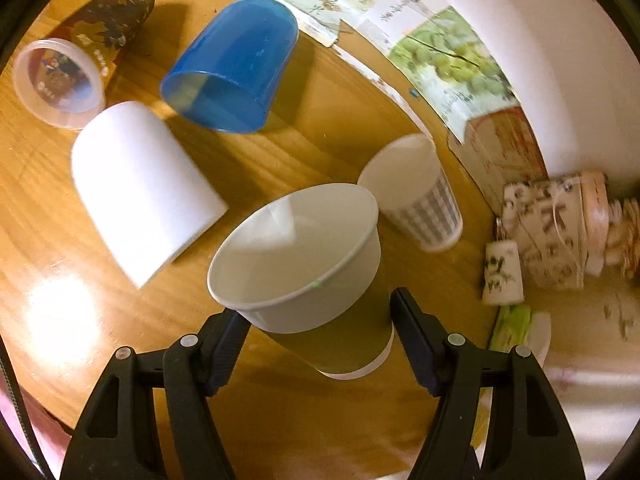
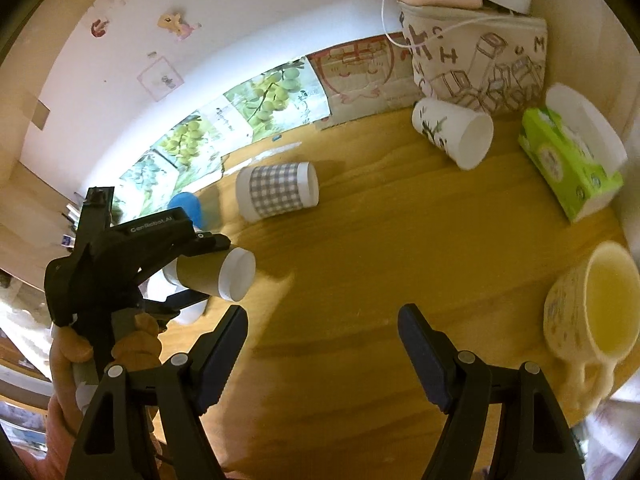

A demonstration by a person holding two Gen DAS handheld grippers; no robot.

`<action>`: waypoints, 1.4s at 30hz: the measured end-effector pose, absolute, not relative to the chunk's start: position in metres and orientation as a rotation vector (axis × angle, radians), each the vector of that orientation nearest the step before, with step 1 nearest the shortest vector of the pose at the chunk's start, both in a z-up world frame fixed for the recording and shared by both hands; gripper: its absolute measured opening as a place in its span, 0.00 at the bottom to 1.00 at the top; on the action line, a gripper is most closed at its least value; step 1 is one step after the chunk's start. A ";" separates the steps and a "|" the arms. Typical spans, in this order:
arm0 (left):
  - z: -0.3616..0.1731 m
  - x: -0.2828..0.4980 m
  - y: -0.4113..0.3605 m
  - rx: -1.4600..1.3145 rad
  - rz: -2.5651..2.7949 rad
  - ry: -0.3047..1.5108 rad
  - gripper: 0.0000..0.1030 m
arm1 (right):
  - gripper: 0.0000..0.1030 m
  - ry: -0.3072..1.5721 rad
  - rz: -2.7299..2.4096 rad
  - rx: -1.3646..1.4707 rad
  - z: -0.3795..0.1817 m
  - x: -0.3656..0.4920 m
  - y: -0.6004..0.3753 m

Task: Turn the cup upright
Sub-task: 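Lift the brown-sleeved cup with the left gripper and tilt it upright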

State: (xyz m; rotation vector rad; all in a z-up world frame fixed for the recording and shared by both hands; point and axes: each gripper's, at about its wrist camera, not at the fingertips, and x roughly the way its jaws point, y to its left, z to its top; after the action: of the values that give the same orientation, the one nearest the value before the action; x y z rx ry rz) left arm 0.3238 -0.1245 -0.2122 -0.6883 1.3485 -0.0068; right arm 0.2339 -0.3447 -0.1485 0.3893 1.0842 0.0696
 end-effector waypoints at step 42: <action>-0.171 0.186 -0.050 -0.131 -0.177 1.514 0.71 | 0.76 0.915 0.429 0.216 -0.148 0.088 -0.231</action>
State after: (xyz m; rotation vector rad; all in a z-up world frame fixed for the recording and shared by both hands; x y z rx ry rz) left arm 0.1857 -0.0502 -0.1705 -0.1309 1.5143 -0.1768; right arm 0.0885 -0.2306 -0.1476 0.2159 0.9154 0.4291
